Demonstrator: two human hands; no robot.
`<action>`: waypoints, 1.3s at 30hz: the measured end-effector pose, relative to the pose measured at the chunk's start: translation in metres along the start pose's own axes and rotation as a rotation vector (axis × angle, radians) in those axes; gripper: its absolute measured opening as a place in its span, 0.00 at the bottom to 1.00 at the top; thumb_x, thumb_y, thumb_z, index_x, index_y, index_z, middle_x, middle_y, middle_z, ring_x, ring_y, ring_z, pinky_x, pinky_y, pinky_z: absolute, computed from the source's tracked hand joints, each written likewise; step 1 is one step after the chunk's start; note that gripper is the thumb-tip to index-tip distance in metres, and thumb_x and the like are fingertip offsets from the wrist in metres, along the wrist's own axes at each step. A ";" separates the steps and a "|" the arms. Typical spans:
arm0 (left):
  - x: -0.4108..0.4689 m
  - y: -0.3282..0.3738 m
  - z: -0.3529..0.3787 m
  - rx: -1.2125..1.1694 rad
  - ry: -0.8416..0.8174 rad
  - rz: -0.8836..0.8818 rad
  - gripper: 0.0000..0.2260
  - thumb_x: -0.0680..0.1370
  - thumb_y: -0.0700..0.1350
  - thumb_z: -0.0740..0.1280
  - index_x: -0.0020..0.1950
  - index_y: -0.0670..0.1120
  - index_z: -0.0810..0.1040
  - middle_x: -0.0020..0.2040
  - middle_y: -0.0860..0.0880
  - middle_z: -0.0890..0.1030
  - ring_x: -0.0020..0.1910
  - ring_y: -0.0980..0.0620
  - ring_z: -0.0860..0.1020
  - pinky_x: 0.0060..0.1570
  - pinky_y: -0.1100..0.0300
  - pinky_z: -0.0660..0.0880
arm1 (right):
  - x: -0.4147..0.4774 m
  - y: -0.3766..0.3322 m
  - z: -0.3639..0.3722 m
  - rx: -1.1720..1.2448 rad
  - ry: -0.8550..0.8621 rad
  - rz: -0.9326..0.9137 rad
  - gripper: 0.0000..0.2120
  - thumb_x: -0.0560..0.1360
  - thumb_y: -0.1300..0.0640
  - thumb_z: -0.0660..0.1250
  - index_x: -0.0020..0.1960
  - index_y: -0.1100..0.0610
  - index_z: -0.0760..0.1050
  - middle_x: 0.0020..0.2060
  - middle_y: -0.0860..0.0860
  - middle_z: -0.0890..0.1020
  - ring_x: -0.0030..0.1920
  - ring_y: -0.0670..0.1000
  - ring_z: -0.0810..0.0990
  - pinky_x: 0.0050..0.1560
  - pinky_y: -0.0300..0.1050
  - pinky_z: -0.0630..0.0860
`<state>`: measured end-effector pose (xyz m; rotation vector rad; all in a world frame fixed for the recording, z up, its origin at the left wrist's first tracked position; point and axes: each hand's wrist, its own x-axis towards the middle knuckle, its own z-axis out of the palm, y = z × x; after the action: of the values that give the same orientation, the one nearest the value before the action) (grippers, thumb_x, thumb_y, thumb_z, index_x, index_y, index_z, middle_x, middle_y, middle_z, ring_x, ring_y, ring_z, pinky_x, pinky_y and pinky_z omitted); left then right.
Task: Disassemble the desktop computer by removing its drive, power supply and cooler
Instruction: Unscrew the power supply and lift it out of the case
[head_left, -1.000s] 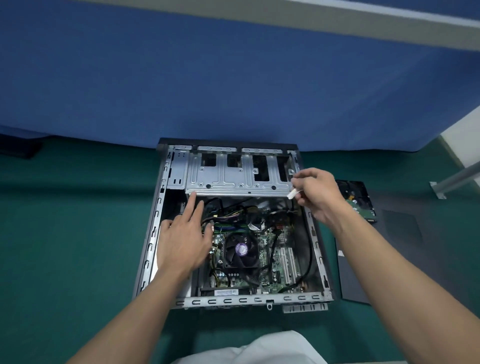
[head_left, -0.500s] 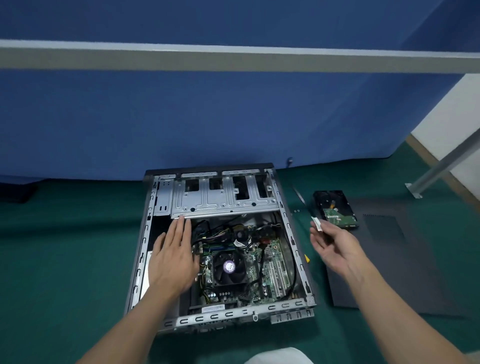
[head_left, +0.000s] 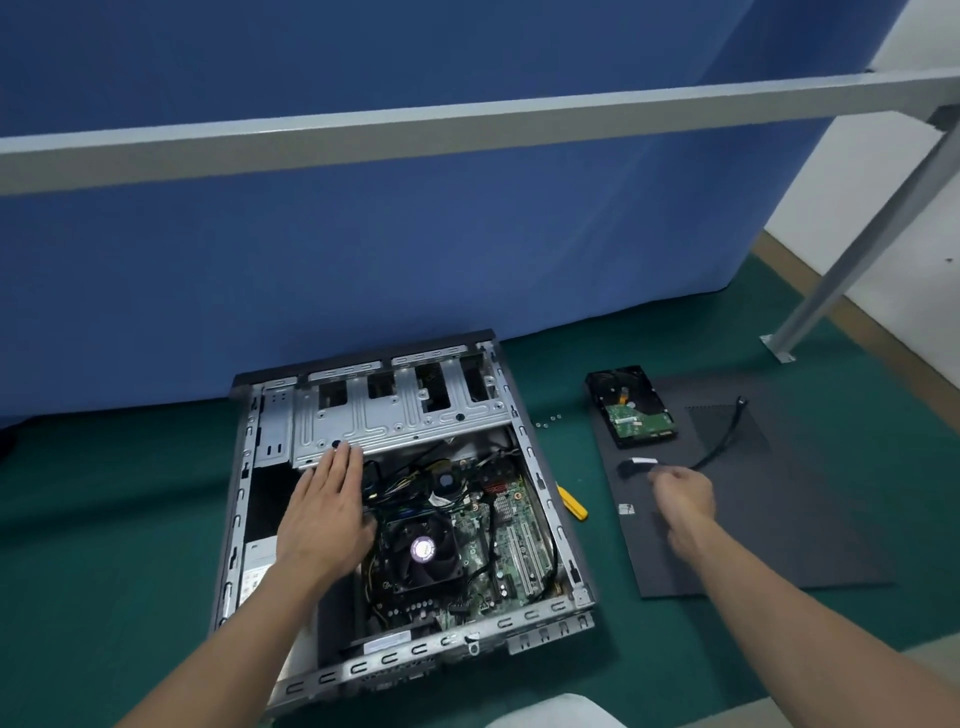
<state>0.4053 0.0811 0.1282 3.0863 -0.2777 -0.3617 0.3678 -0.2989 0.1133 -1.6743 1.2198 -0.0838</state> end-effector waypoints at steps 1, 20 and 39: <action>0.003 0.001 -0.003 -0.015 -0.005 0.007 0.38 0.81 0.55 0.58 0.78 0.45 0.34 0.80 0.46 0.39 0.78 0.49 0.37 0.75 0.53 0.38 | -0.005 -0.002 0.004 -0.048 0.003 -0.071 0.12 0.77 0.61 0.62 0.57 0.59 0.79 0.53 0.56 0.81 0.51 0.56 0.75 0.51 0.47 0.72; 0.025 -0.006 -0.016 -0.247 0.018 -0.014 0.26 0.82 0.50 0.60 0.79 0.52 0.56 0.80 0.50 0.55 0.78 0.50 0.53 0.72 0.49 0.62 | -0.121 -0.037 0.188 -0.784 -0.389 -0.672 0.17 0.78 0.41 0.61 0.42 0.54 0.72 0.46 0.54 0.80 0.44 0.55 0.77 0.42 0.47 0.73; 0.019 0.009 0.018 0.065 0.116 -0.154 0.50 0.75 0.38 0.66 0.74 0.54 0.25 0.78 0.43 0.32 0.77 0.42 0.34 0.73 0.42 0.38 | -0.115 -0.058 0.234 -1.396 -0.714 -0.724 0.12 0.77 0.57 0.61 0.35 0.53 0.66 0.34 0.49 0.73 0.39 0.53 0.74 0.42 0.47 0.70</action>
<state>0.4183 0.0691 0.1067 3.1861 -0.0494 -0.1787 0.4827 -0.0584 0.0986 -2.8492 -0.0944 1.0492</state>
